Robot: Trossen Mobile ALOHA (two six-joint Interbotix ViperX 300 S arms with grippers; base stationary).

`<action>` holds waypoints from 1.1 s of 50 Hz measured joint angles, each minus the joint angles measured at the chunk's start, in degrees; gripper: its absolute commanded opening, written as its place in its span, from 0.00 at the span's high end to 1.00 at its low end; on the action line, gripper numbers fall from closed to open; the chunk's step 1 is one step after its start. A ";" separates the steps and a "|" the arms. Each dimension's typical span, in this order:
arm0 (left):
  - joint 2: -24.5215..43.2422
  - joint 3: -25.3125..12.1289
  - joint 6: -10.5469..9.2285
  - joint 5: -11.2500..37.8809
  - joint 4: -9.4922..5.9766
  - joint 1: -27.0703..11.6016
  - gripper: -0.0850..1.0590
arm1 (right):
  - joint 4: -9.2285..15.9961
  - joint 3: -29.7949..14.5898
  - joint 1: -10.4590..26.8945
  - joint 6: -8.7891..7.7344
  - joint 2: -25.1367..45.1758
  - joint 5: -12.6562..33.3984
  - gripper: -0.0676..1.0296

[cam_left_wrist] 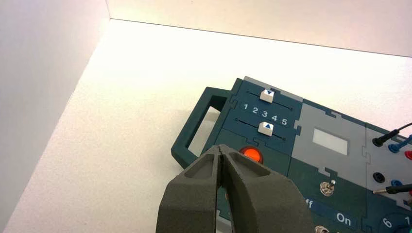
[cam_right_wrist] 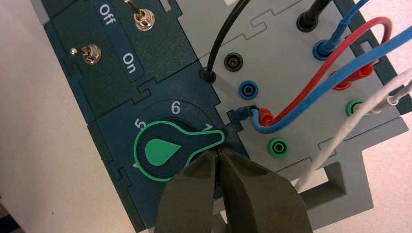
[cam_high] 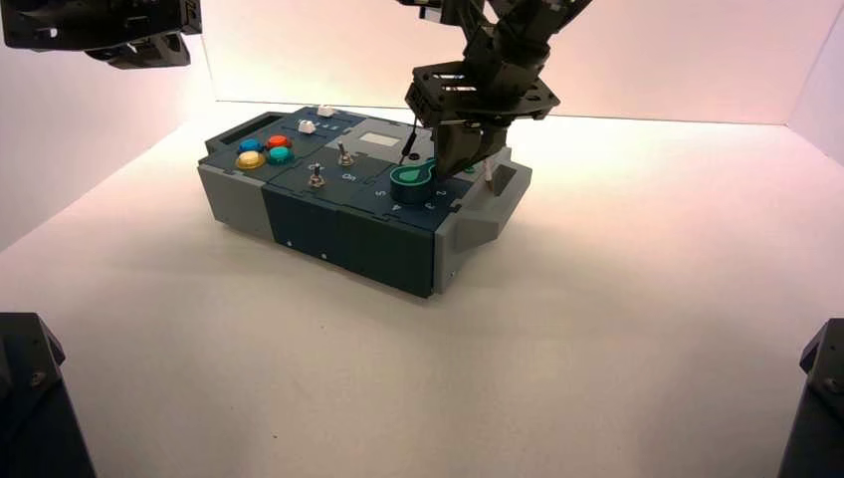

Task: Turn the knob to position 1.

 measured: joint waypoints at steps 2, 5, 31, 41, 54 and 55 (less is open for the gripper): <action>0.00 0.00 0.00 0.00 0.09 0.00 0.95 | -0.09 0.00 0.09 0.00 0.09 0.00 0.96; 0.00 0.00 0.00 0.00 0.00 0.00 0.95 | -0.09 0.00 0.09 0.00 0.00 0.09 0.96; 0.00 0.00 0.00 0.00 0.00 0.00 0.95 | -0.18 5.45 -5.19 0.00 -6.24 -0.62 0.96; 0.00 0.00 0.00 0.00 0.00 0.09 0.95 | -0.18 6.24 -5.10 -0.09 -9.32 -1.41 0.96; 0.09 0.00 0.00 0.00 0.00 0.00 0.95 | -0.97 6.94 -5.19 0.00 -13.71 -3.52 0.96; 0.00 0.00 0.09 0.00 0.00 0.00 0.95 | -1.32 6.94 -5.27 0.00 -14.50 -3.52 0.96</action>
